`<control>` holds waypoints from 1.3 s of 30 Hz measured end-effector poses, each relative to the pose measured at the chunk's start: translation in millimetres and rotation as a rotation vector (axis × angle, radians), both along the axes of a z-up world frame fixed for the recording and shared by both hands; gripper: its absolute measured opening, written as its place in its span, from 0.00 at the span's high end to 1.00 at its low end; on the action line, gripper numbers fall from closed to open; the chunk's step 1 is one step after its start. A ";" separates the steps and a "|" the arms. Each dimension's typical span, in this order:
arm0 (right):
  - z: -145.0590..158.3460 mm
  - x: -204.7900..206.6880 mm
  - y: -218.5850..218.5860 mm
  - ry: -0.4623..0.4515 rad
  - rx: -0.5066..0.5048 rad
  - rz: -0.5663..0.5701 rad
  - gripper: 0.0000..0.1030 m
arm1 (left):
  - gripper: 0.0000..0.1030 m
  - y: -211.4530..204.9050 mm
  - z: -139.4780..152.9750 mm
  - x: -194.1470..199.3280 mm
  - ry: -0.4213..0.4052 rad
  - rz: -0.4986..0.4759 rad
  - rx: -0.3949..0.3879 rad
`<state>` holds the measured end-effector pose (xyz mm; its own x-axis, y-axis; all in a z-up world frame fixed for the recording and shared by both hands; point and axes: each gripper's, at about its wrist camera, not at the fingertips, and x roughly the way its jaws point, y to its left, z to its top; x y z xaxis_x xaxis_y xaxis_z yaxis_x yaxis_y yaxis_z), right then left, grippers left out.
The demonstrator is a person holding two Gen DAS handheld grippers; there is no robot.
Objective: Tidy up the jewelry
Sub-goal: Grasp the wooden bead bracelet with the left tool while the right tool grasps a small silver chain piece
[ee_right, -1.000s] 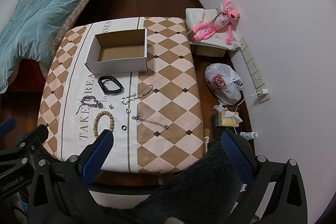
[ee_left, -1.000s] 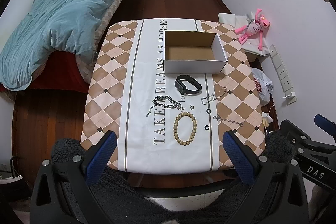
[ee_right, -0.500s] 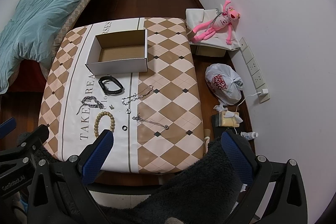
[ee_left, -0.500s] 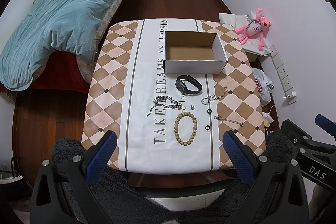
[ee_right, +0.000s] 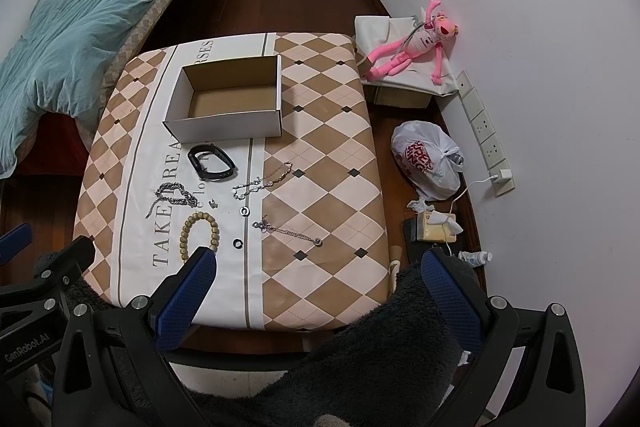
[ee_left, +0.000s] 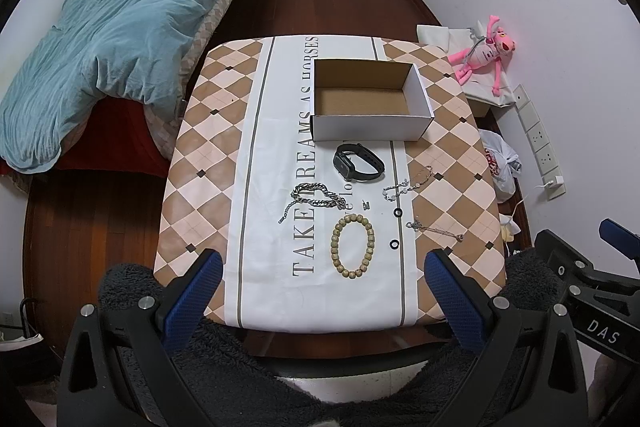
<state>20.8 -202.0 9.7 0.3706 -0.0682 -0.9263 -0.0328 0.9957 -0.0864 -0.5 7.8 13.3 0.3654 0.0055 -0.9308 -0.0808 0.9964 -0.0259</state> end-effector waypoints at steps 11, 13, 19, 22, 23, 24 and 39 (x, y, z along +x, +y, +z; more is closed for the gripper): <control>0.3 0.1 -0.9 -0.001 0.002 0.000 0.00 | 0.00 -0.5 0.4 -0.1 -0.004 0.000 0.001; 0.6 0.1 -0.9 -0.002 0.001 0.000 0.00 | 0.00 -0.5 0.4 -0.1 -0.002 -0.001 0.000; -3.4 4.1 -2.8 -0.007 0.005 -0.017 0.00 | 0.00 -1.8 -1.0 2.3 -0.006 0.009 0.015; -19.7 16.7 -10.8 0.013 0.008 -0.051 0.00 | 0.00 -1.5 -13.2 14.1 -0.013 0.019 0.055; -27.2 21.8 -14.9 0.024 0.010 -0.063 0.00 | 0.00 -0.2 -19.2 18.3 -0.013 0.025 0.072; -35.8 27.1 -18.5 0.035 0.007 -0.072 0.00 | 0.00 0.9 -26.9 23.4 -0.006 0.027 0.088; -181.3 63.9 -48.8 0.212 0.027 -0.137 0.05 | 0.08 -2.3 -163.6 55.5 0.256 -0.039 0.068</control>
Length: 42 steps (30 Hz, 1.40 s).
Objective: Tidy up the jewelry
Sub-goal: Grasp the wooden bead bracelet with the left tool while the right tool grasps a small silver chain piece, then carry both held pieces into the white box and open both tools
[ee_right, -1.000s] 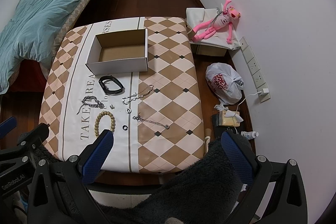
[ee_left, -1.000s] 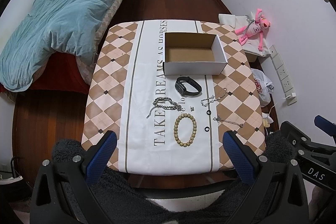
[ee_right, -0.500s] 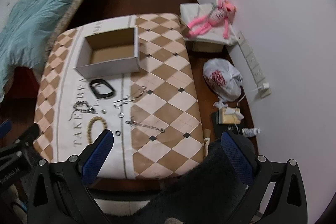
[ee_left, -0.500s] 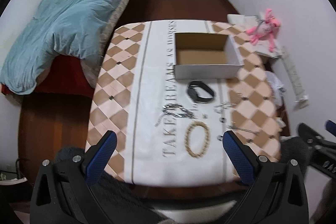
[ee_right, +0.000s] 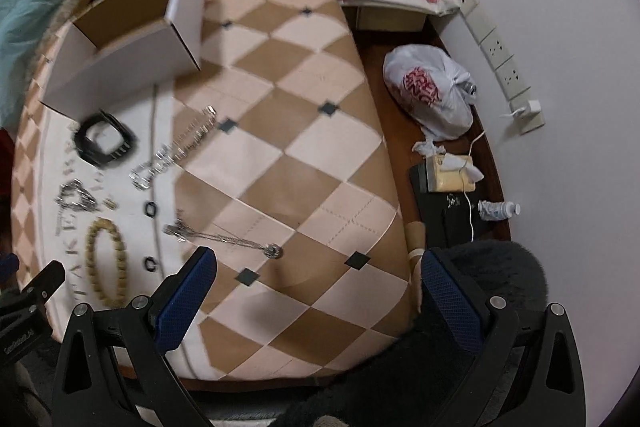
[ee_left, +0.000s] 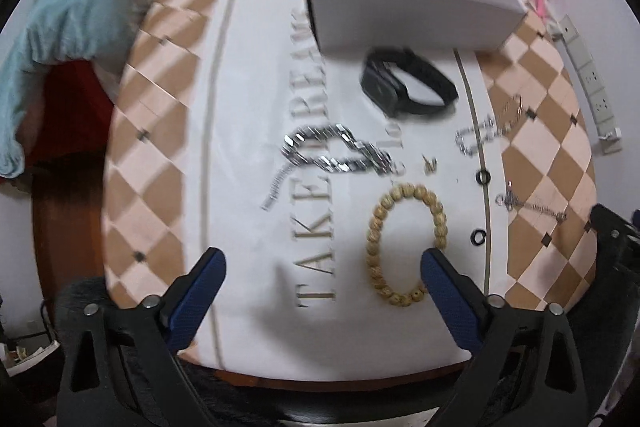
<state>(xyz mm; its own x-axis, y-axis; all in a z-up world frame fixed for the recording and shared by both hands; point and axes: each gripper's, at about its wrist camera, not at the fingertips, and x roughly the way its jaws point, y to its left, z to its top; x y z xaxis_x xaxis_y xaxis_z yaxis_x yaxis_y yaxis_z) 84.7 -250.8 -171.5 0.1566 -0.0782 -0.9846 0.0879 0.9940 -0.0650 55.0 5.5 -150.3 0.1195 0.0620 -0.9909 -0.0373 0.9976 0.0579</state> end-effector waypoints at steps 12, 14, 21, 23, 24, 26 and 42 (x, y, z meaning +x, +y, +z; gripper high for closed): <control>-40.6 -9.8 6.5 -0.039 0.098 -0.015 0.40 | 0.64 -3.7 -36.7 -9.4 0.033 0.021 -0.070; -39.9 -9.5 11.5 -0.059 0.073 -0.001 0.48 | 0.77 -4.8 -36.2 -9.3 0.021 0.010 -0.067; -35.5 -6.7 16.9 -0.104 0.079 0.007 0.90 | 0.94 -7.3 -31.6 -0.3 0.007 -0.003 -0.076; -32.9 -7.9 13.8 -0.098 0.113 -0.008 0.91 | 0.94 -4.6 -24.2 0.6 -0.006 -0.001 -0.082; -29.5 -9.6 12.6 -0.100 0.130 -0.017 0.91 | 0.94 -3.0 -16.8 0.7 -0.016 -0.001 -0.087; -19.4 -11.9 8.8 -0.120 0.159 -0.029 0.91 | 0.94 -1.3 -2.2 -1.5 -0.038 -0.004 -0.096; 84.2 -3.2 30.5 -0.261 0.321 0.061 0.91 | 0.94 3.4 82.0 13.3 -0.215 -0.014 -0.189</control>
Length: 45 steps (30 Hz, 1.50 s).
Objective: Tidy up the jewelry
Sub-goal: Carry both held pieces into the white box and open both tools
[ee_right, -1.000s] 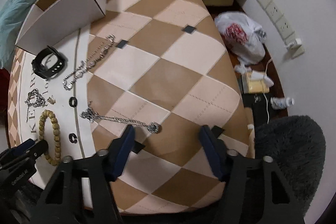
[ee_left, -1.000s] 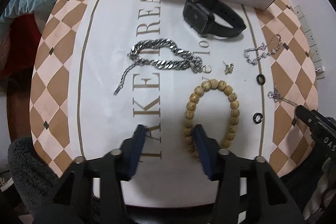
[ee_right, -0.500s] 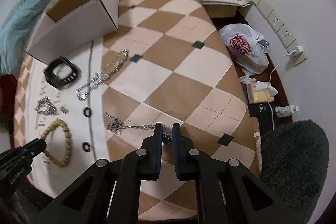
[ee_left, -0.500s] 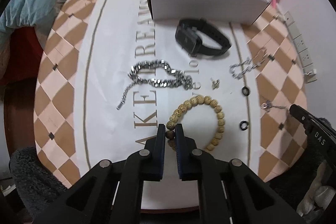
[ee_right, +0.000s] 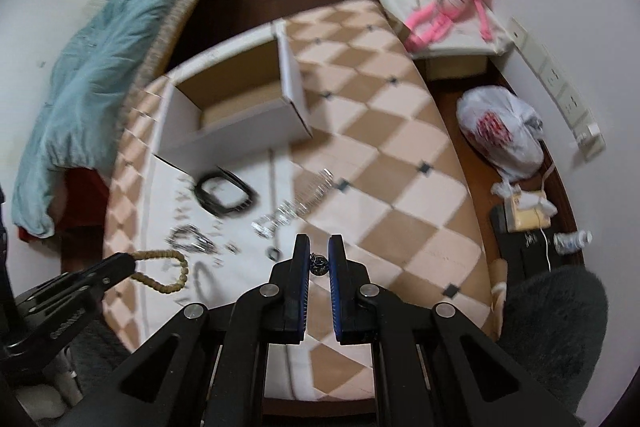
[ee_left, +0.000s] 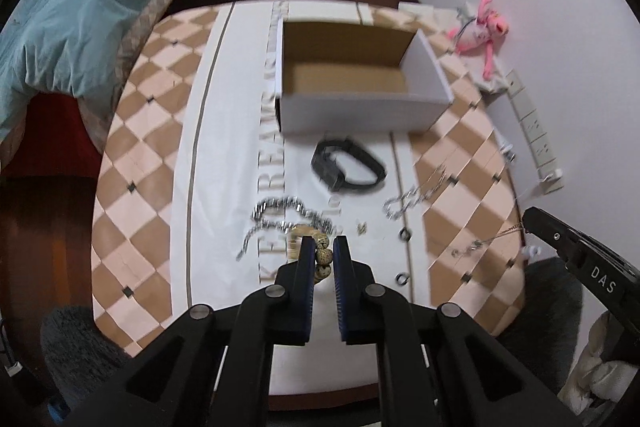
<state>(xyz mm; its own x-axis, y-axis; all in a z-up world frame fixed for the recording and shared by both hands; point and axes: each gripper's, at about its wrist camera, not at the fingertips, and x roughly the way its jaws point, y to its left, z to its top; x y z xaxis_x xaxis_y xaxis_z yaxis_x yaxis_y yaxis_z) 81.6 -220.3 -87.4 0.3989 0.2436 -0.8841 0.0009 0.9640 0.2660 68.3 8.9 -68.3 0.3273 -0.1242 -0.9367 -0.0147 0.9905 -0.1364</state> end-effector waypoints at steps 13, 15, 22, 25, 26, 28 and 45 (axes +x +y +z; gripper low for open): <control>87.2 91.2 29.5 -0.149 0.049 0.123 0.91 | 0.94 4.7 62.2 78.7 -0.133 -0.032 -0.065; 86.6 111.6 40.6 -0.148 0.030 0.147 0.91 | 0.94 5.6 61.5 99.7 -0.124 -0.042 -0.072; 41.8 172.1 74.6 -0.071 -0.069 0.227 0.91 | 0.94 12.0 33.6 155.2 -0.054 -0.045 -0.114; 17.6 192.7 75.6 -0.017 -0.076 0.219 0.91 | 0.94 16.3 9.1 176.3 0.001 -0.031 -0.155; 12.1 197.9 76.3 -0.007 -0.083 0.217 0.91 | 0.94 17.0 2.2 182.3 0.022 -0.029 -0.168; 0.5 208.9 75.5 0.016 -0.084 0.210 0.91 | 0.93 20.8 -12.2 192.5 0.058 -0.010 -0.199; -35.4 220.9 69.7 0.115 -0.198 0.182 0.19 | 0.27 29.1 -11.7 197.7 -0.042 0.049 0.131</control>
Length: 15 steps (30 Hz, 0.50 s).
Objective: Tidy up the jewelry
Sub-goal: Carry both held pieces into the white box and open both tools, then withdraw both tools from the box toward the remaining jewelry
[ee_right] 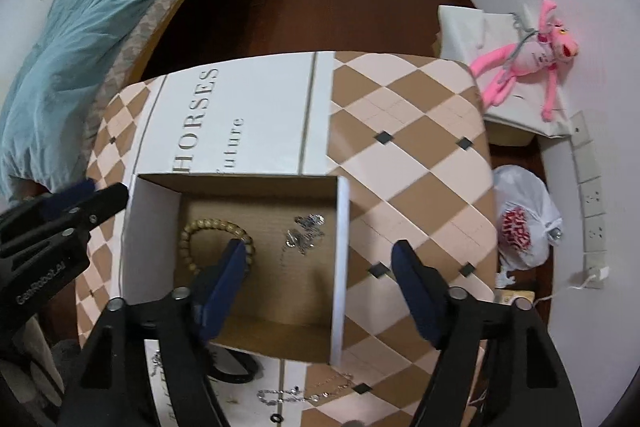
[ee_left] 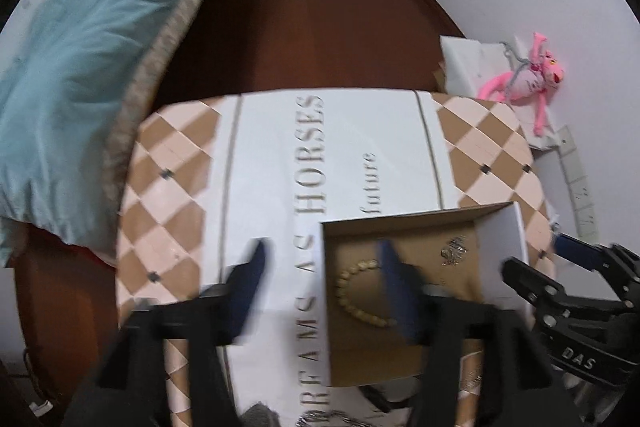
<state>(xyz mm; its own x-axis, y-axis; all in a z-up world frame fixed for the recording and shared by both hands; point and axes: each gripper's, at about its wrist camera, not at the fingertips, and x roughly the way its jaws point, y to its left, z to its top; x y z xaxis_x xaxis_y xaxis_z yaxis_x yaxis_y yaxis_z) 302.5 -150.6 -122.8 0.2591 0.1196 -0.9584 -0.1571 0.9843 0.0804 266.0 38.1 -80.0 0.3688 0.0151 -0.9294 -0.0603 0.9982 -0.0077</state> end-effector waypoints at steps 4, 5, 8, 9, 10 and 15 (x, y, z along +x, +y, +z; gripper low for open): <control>-5.5 -14.0 -2.4 -0.021 -0.090 -0.021 0.08 | 0.06 1.7 -0.7 -10.1 -0.044 0.008 0.029; -6.9 -16.4 -3.3 -0.025 -0.102 -0.027 0.07 | 0.05 1.3 -1.3 -13.8 -0.055 0.008 0.031; -13.9 -25.7 -4.3 -0.028 -0.129 -0.038 0.05 | 0.04 -1.7 -4.5 -22.4 -0.072 0.006 0.053; -15.5 -28.4 -4.4 -0.028 -0.131 -0.039 0.05 | 0.04 -2.7 -6.2 -24.8 -0.075 0.005 0.056; -17.1 -31.7 -4.0 -0.031 -0.137 -0.039 0.05 | 0.04 -3.7 -7.5 -27.1 -0.074 0.006 0.058; -20.2 -39.5 -1.6 -0.027 -0.122 -0.041 0.05 | 0.04 -4.2 -11.0 -36.5 -0.068 0.019 0.063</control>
